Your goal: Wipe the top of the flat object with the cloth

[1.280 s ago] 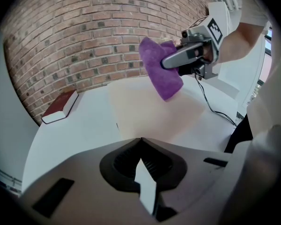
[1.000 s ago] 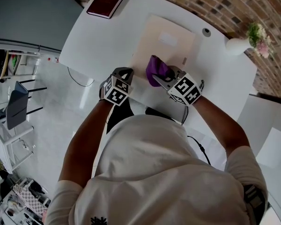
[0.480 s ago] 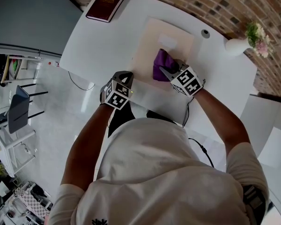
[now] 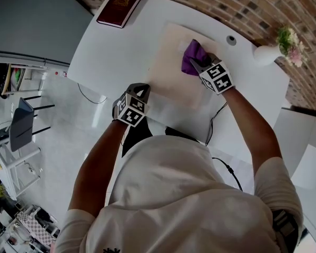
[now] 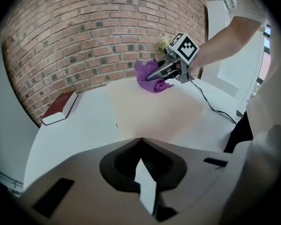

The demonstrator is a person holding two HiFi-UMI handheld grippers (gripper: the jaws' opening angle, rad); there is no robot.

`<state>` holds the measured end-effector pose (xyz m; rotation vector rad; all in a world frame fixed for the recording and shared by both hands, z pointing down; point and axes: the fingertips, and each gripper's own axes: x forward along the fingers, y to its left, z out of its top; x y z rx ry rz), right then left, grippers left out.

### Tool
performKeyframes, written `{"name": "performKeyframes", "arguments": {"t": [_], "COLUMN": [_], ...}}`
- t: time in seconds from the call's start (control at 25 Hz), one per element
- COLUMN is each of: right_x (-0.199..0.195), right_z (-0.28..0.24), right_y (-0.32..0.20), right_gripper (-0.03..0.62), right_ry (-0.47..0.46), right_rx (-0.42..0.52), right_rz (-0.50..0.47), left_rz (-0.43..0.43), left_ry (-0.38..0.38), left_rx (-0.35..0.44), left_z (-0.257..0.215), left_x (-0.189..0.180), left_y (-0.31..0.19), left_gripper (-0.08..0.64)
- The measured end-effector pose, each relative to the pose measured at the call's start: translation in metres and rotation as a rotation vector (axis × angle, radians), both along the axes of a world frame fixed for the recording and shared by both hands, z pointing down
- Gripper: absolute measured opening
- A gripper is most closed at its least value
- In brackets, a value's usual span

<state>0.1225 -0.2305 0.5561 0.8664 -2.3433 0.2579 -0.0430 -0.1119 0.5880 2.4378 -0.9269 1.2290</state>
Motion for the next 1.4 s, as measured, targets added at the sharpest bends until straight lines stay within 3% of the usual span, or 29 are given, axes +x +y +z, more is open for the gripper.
{"name": "performKeyframes", "arguments": {"t": [0.52,0.72,1.16,1.4], "right_x": [0.054,0.058,0.005,-0.027], "right_z": [-0.001,-0.015,-0.063,-0.048], "right_y": [-0.09,-0.092,0.024,0.101], "right_gripper": [0.077,0.077,0.077,0.077], "right_ry": [0.084,0.046,-0.153,-0.249], "right_rx": [0.039,0.056,0.04,-0.105], "right_rz": [0.189,0.206,0.003,-0.065], "left_rz": [0.001,0.005,0.022,0.024], "left_ry": [-0.007,-0.013,-0.012,-0.012], "left_rx": [0.001,-0.005,-0.008,-0.008], "left_z": [0.001,0.001,0.002,0.002], "left_x": [0.002,0.0,0.001,0.001], "left_y": [-0.001,0.001,0.0,0.002], "left_gripper": [0.025,0.025,0.025,0.025]}}
